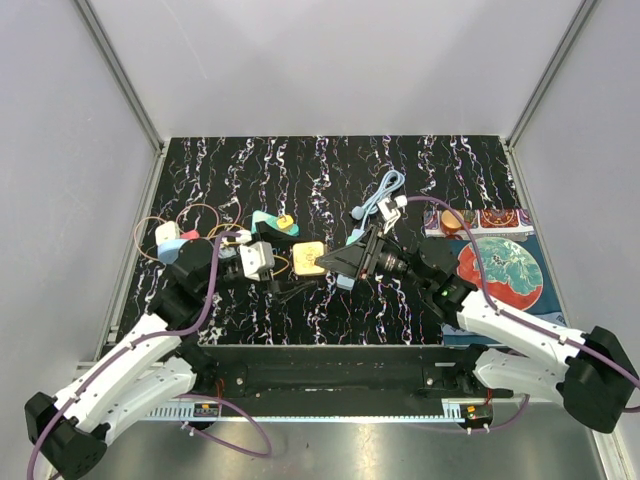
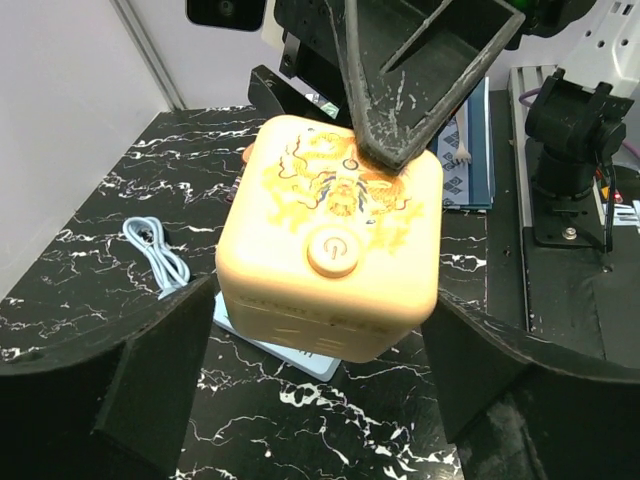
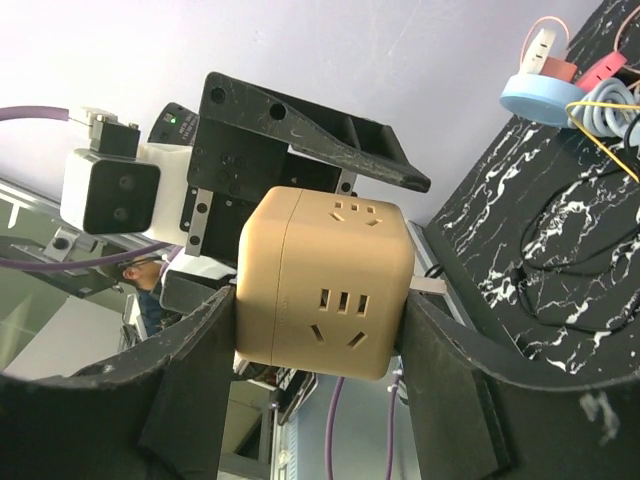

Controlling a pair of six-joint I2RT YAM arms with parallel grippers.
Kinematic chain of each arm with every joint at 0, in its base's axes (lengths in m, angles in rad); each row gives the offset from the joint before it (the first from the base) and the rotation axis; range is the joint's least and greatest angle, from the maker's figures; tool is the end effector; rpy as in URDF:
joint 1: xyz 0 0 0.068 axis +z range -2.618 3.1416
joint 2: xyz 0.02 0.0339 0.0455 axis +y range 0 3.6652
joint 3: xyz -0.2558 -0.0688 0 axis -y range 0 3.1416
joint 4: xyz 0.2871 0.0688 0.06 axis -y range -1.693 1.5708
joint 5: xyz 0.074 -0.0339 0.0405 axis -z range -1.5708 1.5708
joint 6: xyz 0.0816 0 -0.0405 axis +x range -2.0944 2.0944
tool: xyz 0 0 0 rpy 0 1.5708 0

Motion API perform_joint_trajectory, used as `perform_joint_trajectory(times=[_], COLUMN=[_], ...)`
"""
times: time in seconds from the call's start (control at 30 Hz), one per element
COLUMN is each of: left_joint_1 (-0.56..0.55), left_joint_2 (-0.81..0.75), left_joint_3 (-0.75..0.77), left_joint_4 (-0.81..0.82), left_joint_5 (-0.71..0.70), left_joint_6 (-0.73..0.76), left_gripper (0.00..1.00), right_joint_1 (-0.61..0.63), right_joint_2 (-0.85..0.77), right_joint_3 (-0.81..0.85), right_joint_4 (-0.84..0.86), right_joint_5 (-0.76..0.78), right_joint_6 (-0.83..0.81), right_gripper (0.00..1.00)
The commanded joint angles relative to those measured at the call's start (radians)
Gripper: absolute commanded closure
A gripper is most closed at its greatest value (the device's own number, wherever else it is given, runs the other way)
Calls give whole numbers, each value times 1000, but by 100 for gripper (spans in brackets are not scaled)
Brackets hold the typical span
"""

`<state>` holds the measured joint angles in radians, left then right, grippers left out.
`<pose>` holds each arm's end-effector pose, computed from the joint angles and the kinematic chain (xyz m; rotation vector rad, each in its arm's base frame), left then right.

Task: Insert the plug
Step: Pick up the plug from the center of the board.

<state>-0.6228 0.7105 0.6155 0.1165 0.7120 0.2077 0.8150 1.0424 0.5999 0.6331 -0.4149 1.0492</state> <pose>0.1747 -0.1911 0.3158 1.1390 1.1553 -0.8711 0.1970 0.2570 0.2939 -0.2207 1.6550 1.7765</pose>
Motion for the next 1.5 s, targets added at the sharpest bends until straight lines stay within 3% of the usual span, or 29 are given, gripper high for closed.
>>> perform_joint_trajectory(times=[0.0,0.1,0.2,0.23,0.33,0.37,0.4,0.47,0.5,0.63,0.7,0.83,1.0,1.17,1.47], left_joint_1=[-8,-11,-17,-15,-18,-17,-17,-17,-17,-17,-17,-17,-17,-17,-17], left_joint_2=[33,53,61,61,47,43,34,27,27,47,70,113,191,259,288], left_joint_3=[23,15,7,7,7,12,16,44,58,141,193,280,357,420,414], left_joint_4=[158,196,219,229,232,224,192,131,50,-174,-269,-389,-531,-604,-586], left_joint_5=[35,53,53,50,46,44,43,21,11,-40,-33,17,79,92,99], left_joint_6=[-37,-62,-85,-91,-96,-93,-76,-48,-16,81,123,194,275,323,326], left_gripper=[21,31,65,81,100,100,100,100,100,100,100,100,100,100,100], right_joint_1=[-5,-7,-7,-7,-7,-8,-8,-16,-14,-19,-17,-16,4,119,211], right_joint_2=[4,8,-1,-5,-22,-31,-39,-79,-93,-125,-101,-36,18,71,244], right_joint_3=[8,0,1,8,35,53,66,132,159,387,467,632,699,833,977], right_joint_4=[154,177,156,110,7,-22,-60,-249,-332,-862,-1087,-1311,-1378,-1444,-1483], right_joint_5=[-32,-35,-28,-28,-38,-45,-53,-64,-55,14,36,59,99,240,242], right_joint_6=[40,57,48,25,-26,-43,-67,-184,-236,-648,-766,-1030,-1230,-1367,-1474], right_gripper=[97,96,95,95,83,76,55,36,21,2,0,0,0,0,0])
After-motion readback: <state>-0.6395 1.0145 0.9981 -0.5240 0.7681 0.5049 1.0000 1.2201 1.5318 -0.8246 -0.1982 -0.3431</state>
